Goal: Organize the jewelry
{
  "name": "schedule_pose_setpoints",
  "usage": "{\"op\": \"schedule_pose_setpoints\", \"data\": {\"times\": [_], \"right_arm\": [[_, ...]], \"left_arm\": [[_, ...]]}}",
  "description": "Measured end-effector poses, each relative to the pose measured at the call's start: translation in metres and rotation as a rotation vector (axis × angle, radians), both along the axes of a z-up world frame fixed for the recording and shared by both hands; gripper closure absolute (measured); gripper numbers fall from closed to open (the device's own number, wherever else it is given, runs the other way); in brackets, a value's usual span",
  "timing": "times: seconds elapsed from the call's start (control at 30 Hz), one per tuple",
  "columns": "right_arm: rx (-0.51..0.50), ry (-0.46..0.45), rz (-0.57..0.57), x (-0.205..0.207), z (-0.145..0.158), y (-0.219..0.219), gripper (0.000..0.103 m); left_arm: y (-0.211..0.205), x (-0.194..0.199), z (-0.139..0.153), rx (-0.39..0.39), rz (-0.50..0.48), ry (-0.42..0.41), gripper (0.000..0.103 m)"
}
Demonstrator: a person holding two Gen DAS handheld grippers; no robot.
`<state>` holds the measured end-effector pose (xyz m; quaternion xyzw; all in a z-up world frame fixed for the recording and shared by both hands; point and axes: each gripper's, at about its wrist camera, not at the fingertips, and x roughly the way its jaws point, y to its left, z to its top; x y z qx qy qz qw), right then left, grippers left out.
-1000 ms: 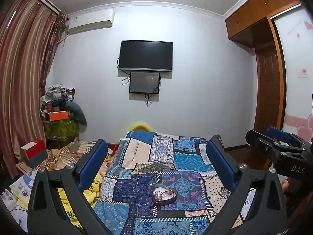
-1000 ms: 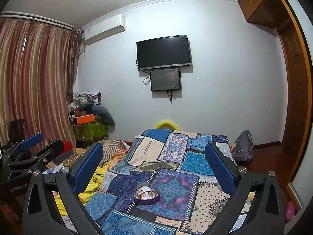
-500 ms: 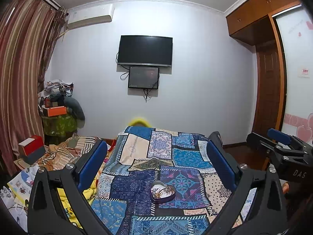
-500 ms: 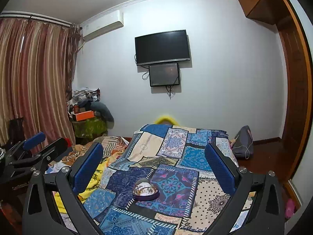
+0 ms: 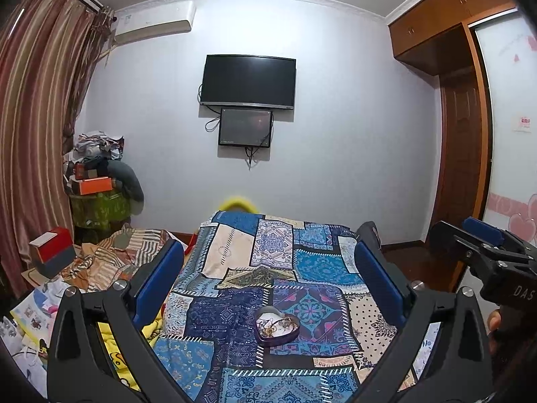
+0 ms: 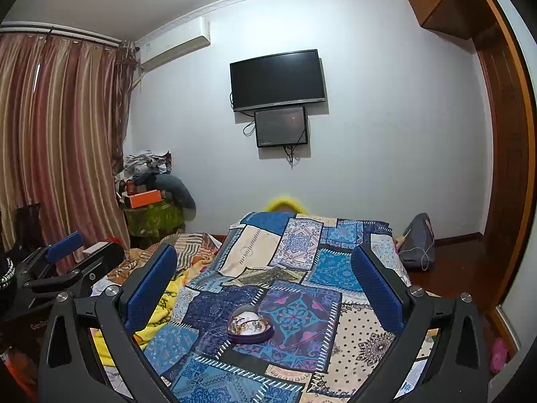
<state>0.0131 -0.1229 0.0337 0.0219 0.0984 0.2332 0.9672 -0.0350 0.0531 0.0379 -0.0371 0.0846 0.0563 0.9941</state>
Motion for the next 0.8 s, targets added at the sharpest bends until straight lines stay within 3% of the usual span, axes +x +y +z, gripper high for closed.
{"op": "schedule_pose_setpoints", "data": {"times": [0.8], "right_arm": [[0.008, 0.001, -0.005, 0.0, 0.0012, -0.001, 0.0]], "left_arm": [[-0.0037, 0.001, 0.003, 0.005, -0.04, -0.004, 0.001]]}}
